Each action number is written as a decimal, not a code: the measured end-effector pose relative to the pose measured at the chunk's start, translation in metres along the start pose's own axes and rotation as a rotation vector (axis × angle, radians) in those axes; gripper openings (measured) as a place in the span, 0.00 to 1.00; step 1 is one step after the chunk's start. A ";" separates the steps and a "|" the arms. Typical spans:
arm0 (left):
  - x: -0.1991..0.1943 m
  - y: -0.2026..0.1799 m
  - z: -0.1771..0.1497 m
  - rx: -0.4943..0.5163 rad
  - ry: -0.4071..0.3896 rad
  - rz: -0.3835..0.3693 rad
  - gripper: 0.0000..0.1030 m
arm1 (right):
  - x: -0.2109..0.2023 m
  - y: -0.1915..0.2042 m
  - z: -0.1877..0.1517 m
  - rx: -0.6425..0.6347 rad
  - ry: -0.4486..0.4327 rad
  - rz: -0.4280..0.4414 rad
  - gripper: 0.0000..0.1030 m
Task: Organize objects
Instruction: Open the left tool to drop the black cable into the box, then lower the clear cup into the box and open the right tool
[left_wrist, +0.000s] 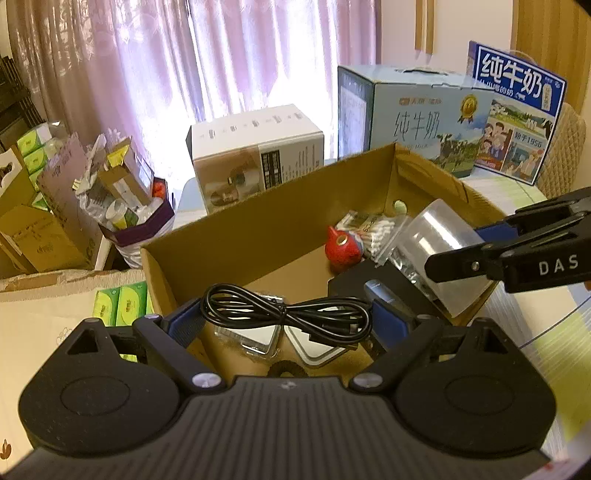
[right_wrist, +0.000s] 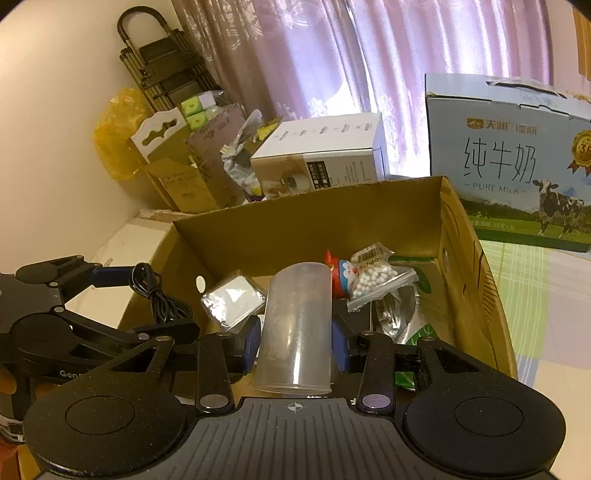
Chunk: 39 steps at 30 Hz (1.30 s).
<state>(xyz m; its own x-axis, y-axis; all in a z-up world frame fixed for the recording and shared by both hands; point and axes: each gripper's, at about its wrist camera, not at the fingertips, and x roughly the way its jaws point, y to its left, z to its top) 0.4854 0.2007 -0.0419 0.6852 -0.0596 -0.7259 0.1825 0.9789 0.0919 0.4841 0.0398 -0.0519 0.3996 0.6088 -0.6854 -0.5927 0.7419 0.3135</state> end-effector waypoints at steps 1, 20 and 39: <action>0.002 0.000 0.000 -0.001 0.008 -0.001 0.91 | 0.000 0.000 0.000 0.000 0.000 -0.001 0.36; 0.004 0.012 0.000 -0.023 0.034 0.005 0.95 | 0.001 0.001 0.005 0.004 -0.006 0.003 0.36; 0.010 0.045 0.019 -0.232 0.040 0.142 0.95 | 0.048 0.024 0.036 -0.054 -0.005 0.013 0.36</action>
<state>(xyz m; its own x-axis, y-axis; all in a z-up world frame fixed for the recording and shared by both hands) 0.5139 0.2406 -0.0321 0.6630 0.0845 -0.7439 -0.0826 0.9958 0.0394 0.5147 0.0971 -0.0537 0.3956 0.6196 -0.6779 -0.6348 0.7179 0.2857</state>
